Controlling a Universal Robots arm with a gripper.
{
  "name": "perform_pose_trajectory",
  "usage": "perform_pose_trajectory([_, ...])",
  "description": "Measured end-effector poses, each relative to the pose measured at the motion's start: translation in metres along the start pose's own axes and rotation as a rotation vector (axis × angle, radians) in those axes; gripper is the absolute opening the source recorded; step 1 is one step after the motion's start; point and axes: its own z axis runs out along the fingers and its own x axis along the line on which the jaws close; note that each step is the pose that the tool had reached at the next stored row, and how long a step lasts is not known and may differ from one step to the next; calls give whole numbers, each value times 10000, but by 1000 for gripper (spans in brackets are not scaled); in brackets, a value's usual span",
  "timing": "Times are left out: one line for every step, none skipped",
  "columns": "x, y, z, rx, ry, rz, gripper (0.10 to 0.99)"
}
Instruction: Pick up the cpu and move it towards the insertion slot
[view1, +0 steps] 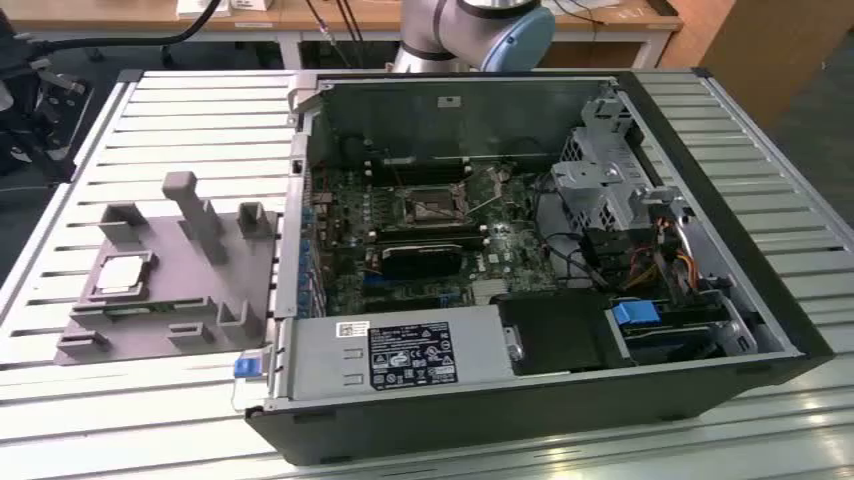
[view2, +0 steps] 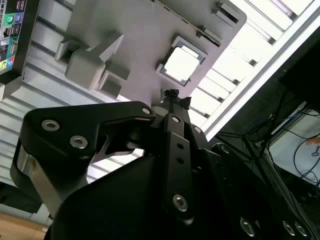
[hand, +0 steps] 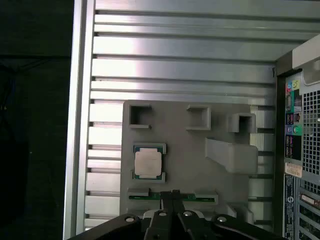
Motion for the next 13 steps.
perform_pose_trajectory([0, 0, 0, 0, 0, 0, 102])
perform_pose_trajectory([0, 0, 0, 0, 0, 0, 102])
perform_pose_trajectory([0, 0, 0, 0, 0, 0, 102])
perform_pose_trajectory([0, 0, 0, 0, 0, 0, 102])
perform_pose_trajectory([0, 0, 0, 0, 0, 0, 102])
perform_pose_trajectory([0, 0, 0, 0, 0, 1, 102])
perform_pose_trajectory([0, 0, 0, 0, 0, 0, 102])
perform_pose_trajectory([0, 0, 0, 0, 0, 0, 102])
perform_pose_trajectory([0, 0, 0, 0, 0, 0, 102])
perform_pose_trajectory([0, 0, 0, 0, 0, 1, 102])
perform_pose_trajectory([0, 0, 1, 1, 1, 1, 102])
perform_pose_trajectory([0, 0, 5, 0, 0, 0, 102])
perform_pose_trajectory([0, 0, 9, 1, 0, 0, 102])
